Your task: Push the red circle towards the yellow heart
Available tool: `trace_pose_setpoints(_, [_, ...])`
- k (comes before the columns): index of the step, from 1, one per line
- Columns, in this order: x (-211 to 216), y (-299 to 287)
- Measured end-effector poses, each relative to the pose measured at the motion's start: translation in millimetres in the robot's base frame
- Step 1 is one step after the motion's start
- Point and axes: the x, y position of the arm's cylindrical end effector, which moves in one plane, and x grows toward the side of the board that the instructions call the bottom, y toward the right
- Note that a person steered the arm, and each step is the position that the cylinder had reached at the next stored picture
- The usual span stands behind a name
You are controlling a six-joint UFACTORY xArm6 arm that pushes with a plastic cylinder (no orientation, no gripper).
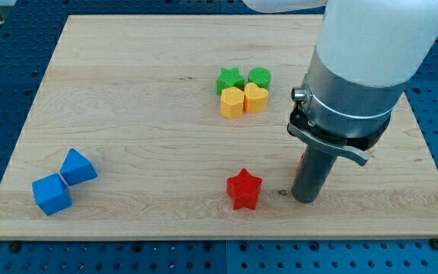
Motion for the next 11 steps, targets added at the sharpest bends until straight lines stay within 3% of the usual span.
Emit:
trace_pose_setpoints(3, [-0.2, 19.7])
trace_pose_setpoints(8, [-76.8, 18.7])
trace_pose_setpoints(11, [-78.1, 12.3])
